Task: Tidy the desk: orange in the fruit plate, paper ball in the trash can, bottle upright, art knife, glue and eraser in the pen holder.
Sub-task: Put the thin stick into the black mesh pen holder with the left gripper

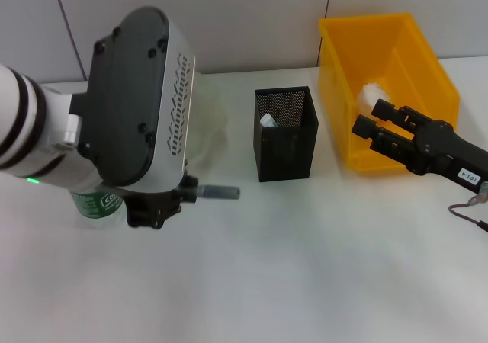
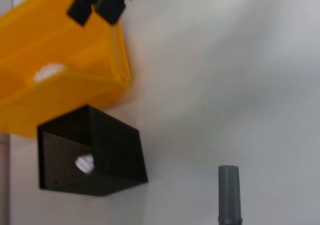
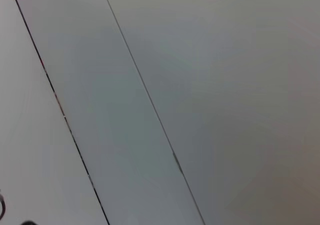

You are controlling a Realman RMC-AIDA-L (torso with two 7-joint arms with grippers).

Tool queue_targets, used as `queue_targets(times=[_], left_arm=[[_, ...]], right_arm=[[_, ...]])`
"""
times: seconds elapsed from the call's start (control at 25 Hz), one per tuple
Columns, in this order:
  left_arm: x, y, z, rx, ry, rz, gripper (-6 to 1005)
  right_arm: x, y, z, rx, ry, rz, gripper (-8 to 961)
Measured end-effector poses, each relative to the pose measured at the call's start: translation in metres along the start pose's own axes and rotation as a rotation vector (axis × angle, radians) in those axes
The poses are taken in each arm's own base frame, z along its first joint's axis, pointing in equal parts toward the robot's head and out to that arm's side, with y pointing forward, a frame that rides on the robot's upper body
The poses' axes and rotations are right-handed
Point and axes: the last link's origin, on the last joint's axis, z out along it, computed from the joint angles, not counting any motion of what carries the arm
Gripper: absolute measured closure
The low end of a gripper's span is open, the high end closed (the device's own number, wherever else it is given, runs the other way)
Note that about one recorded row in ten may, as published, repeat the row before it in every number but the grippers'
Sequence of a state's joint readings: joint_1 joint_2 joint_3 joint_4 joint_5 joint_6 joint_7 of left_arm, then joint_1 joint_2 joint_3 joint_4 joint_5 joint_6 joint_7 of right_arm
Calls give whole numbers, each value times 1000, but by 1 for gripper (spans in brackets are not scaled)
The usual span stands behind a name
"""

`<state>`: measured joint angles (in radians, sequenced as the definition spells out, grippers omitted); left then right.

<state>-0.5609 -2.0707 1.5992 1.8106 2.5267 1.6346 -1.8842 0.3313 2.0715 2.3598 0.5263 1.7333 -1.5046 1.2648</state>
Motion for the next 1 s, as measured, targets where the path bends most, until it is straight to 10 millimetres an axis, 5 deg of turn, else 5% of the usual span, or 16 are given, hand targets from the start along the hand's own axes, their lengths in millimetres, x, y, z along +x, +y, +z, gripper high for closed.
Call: queue_targets(times=[0.52, 1.0], left_arm=[[13, -26, -21, 214, -18, 237, 875], [12, -55, -17, 467, -2, 383, 874]], right_arm=[[2, 1, -4, 3, -15, 19, 220], [11, 0, -24, 50, -11, 58, 220]])
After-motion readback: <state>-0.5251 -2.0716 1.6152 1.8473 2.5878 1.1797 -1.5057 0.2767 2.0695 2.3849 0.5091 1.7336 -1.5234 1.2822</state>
